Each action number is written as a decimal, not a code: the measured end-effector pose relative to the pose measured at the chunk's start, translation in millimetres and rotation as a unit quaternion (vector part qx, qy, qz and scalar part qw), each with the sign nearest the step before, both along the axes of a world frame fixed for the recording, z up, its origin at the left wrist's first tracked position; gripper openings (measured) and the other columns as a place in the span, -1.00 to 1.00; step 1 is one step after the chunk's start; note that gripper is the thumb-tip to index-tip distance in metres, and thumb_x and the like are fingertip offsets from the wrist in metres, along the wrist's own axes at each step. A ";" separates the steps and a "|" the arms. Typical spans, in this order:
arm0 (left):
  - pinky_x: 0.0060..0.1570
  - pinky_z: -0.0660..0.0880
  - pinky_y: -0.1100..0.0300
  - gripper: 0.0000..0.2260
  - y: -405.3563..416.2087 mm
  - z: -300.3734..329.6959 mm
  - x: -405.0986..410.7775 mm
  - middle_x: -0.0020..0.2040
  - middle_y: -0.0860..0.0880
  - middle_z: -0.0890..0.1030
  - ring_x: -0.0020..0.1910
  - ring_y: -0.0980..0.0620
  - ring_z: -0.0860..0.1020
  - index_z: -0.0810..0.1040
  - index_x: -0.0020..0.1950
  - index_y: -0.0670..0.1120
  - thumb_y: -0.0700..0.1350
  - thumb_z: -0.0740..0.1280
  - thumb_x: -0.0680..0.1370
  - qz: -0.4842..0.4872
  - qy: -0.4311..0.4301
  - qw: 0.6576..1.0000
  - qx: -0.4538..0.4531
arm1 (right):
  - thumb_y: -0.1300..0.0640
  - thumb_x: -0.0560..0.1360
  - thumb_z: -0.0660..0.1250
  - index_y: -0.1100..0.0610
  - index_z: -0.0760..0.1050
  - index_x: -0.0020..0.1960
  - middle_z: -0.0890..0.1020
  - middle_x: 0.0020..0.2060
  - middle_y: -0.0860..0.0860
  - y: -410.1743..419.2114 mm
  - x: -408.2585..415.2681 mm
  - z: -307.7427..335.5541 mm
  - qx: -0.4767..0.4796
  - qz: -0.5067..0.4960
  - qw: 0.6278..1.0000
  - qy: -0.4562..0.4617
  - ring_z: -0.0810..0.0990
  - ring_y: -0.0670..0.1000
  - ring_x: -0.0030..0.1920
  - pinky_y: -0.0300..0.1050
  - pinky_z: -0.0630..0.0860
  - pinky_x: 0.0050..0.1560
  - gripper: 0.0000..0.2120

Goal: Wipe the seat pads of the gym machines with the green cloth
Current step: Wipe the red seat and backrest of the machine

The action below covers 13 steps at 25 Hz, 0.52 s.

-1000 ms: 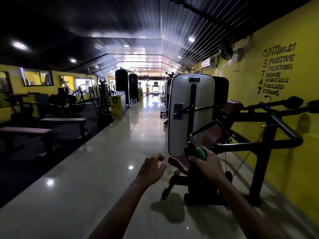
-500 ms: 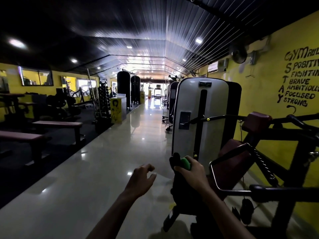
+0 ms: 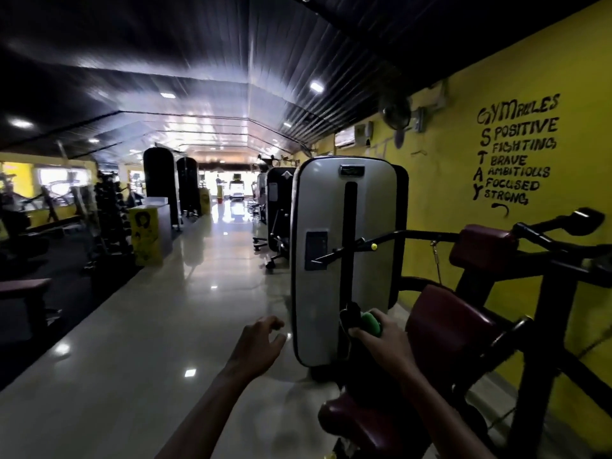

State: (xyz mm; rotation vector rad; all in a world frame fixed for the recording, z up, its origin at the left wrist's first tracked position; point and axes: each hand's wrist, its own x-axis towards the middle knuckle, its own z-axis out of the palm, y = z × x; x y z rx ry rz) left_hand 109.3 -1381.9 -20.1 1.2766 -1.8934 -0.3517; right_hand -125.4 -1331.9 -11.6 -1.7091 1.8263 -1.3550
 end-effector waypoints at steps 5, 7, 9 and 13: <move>0.06 0.45 0.20 -0.82 -104.3 -21.7 -30.9 0.06 -0.08 0.60 0.08 0.00 0.55 0.59 0.10 -0.17 -0.17 0.35 0.52 -0.075 -0.016 0.997 0.018 | 0.05 0.42 0.44 0.04 0.50 -0.03 0.57 -0.14 0.02 -75.4 -14.8 -4.0 0.031 -0.094 0.995 -0.001 0.55 0.00 -0.14 -0.08 0.51 -0.10 -0.82; 0.06 0.47 0.19 -0.81 -144.8 -30.7 -46.4 0.06 -0.09 0.60 0.06 0.01 0.55 0.59 0.11 -0.17 -0.17 0.35 0.52 -0.096 -0.006 0.995 0.023 | 0.06 0.43 0.44 0.10 0.52 0.01 0.55 -0.17 0.00 -109.5 -22.7 -2.2 0.030 -0.113 0.993 -0.010 0.55 0.01 -0.13 -0.05 0.51 -0.07 -0.79; 0.04 0.47 0.21 -0.82 -191.2 -37.7 -66.4 0.03 -0.10 0.59 0.03 0.01 0.55 0.58 0.11 -0.18 -0.18 0.35 0.52 -0.129 -0.007 0.991 0.028 | 0.06 0.43 0.43 0.14 0.54 0.07 0.55 -0.15 -0.01 -153.4 -35.7 -5.1 0.019 -0.134 0.991 -0.002 0.54 0.00 -0.11 -0.07 0.49 -0.07 -0.74; 0.09 0.45 0.22 -0.80 -278.6 -38.9 -102.4 0.03 -0.04 0.56 0.07 0.03 0.54 0.58 0.12 -0.18 -0.18 0.35 0.52 -0.187 -0.019 0.982 0.026 | 0.07 0.44 0.43 0.16 0.54 0.12 0.57 -0.10 0.03 -237.0 -63.6 -7.0 0.023 -0.169 0.985 -0.007 0.48 -0.03 -0.13 -0.12 0.43 -0.09 -0.70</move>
